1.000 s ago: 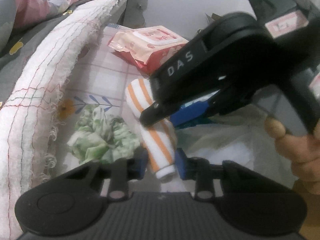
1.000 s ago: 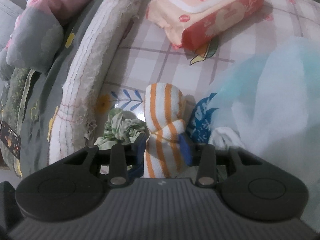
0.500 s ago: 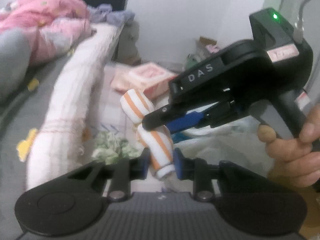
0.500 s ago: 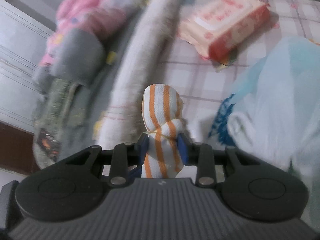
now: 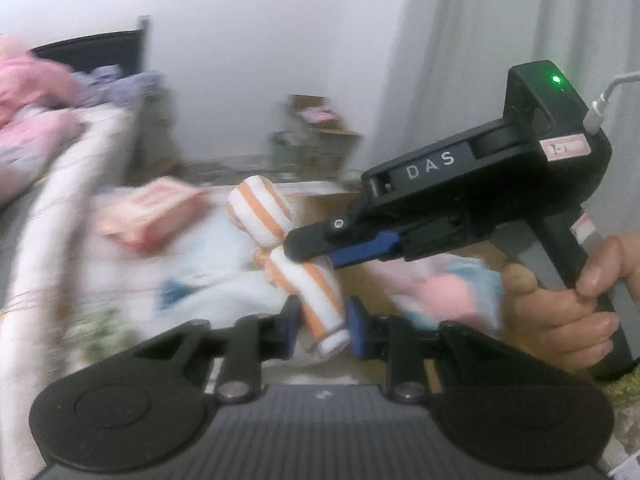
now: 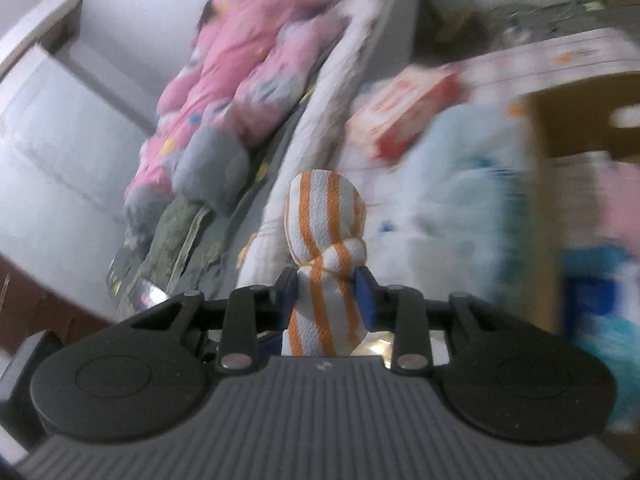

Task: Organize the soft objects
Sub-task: 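Carry the striped towel roll with the right gripper over the box, then lower the striped towel roll into the box and open the right gripper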

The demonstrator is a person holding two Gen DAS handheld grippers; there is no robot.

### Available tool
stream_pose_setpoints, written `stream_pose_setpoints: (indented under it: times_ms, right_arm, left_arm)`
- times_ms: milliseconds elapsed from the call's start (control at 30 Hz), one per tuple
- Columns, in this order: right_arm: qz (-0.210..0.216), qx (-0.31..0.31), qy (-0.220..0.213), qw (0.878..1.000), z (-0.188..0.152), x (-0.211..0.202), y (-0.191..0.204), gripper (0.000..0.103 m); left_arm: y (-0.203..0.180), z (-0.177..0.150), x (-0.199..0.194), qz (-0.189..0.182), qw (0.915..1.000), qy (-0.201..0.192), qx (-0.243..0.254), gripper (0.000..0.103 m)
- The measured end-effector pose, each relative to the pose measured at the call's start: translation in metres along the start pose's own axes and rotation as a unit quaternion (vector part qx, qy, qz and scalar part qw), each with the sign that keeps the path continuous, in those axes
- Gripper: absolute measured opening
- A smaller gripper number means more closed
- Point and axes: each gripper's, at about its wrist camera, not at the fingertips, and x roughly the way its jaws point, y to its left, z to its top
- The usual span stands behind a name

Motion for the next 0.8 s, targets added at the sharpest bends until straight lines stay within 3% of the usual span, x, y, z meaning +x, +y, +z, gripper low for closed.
stream_pose_setpoints:
  times_ms: [167, 300, 400, 533, 800]
  right_arm:
    - [-0.054, 0.032, -0.04, 0.997, -0.028, -0.092, -0.055, 0.03]
    - [-0.108, 0.064, -0.057, 0.99, -0.053, -0.153, -0.101, 0.029]
    - [-0.145, 0.079, -0.06, 0.984, -0.072, -0.184, -0.131, 0.029]
    - [-0.185, 0.086, -0.049, 0.978, -0.086, -0.205, -0.166, 0.029]
    - [-0.274, 0.033, 0.004, 0.961, -0.084, -0.19, -0.195, 0.03]
  left_arm:
    - [-0.079, 0.003, 0.035, -0.088, 0.9949, 0.029, 0.04, 0.028]
    - [-0.135, -0.004, 0.069, -0.156, 0.9835, 0.066, 0.063, 0.036]
    - [-0.165, -0.019, 0.092, -0.187, 0.9739, 0.104, 0.077, 0.041]
    - [-0.172, -0.036, 0.11, -0.193, 0.9688, 0.138, 0.071, 0.041]
    - [-0.145, -0.027, 0.105, -0.156, 0.978, 0.13, 0.047, 0.042]
